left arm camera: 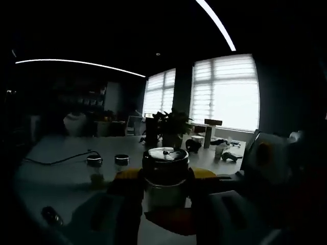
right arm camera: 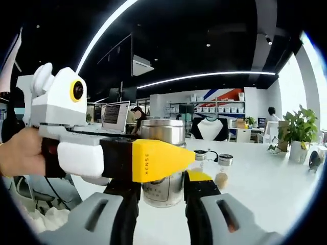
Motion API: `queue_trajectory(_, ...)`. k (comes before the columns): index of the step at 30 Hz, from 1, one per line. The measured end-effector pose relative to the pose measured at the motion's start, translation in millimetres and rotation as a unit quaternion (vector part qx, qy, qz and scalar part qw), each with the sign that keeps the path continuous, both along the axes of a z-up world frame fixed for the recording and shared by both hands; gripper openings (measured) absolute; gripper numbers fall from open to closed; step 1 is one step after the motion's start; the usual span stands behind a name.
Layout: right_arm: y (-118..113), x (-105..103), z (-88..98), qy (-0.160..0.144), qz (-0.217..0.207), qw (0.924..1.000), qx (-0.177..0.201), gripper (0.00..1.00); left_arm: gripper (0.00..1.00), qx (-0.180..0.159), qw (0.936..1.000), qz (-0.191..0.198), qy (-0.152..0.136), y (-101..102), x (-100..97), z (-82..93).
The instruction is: Rotate the seasoning bottle until the label or dispensing opening points toward the visible target arrow and the bottle remains upright within the marked orientation range
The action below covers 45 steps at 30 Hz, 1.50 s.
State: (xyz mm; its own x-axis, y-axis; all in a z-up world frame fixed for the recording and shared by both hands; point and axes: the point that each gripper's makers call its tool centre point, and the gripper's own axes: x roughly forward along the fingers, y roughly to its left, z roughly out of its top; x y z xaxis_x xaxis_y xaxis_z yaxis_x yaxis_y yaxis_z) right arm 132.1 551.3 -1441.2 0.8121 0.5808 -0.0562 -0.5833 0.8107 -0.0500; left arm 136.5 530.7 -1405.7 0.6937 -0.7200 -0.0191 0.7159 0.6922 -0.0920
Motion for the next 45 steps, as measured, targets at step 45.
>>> queue_trajectory(45, -2, -4, -0.4, 0.01, -0.006, 0.9999, 0.01, 0.3, 0.36, 0.038, 0.9987, -0.032, -0.006, 1, -5.8, 1.3)
